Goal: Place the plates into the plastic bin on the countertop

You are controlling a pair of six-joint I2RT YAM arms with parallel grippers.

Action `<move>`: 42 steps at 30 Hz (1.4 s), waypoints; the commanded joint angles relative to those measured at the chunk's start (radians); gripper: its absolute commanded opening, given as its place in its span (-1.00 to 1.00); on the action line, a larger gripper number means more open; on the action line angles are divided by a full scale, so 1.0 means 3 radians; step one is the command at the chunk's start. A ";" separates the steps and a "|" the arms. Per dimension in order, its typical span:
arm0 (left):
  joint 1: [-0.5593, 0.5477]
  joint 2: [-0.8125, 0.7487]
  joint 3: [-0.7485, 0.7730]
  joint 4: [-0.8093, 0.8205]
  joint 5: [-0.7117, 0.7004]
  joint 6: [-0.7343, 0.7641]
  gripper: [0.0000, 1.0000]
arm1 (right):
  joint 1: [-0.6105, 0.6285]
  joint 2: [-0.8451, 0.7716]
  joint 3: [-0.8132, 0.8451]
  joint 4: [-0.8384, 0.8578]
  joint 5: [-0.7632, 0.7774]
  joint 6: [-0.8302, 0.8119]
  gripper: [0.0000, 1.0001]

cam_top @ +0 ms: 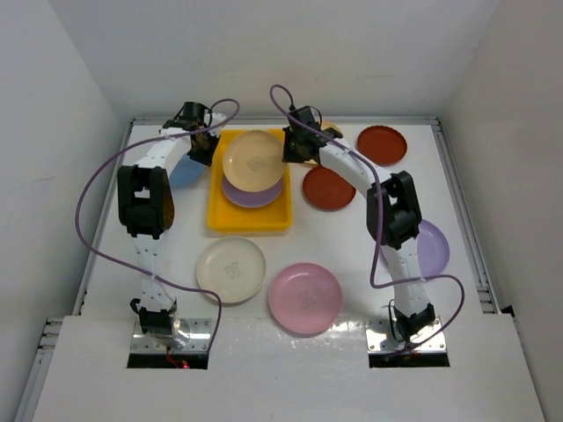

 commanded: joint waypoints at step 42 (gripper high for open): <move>0.1151 0.0493 0.0722 0.0020 0.0072 -0.0796 0.27 | 0.0406 -0.0531 -0.0055 0.0318 0.0065 -0.0738 -0.02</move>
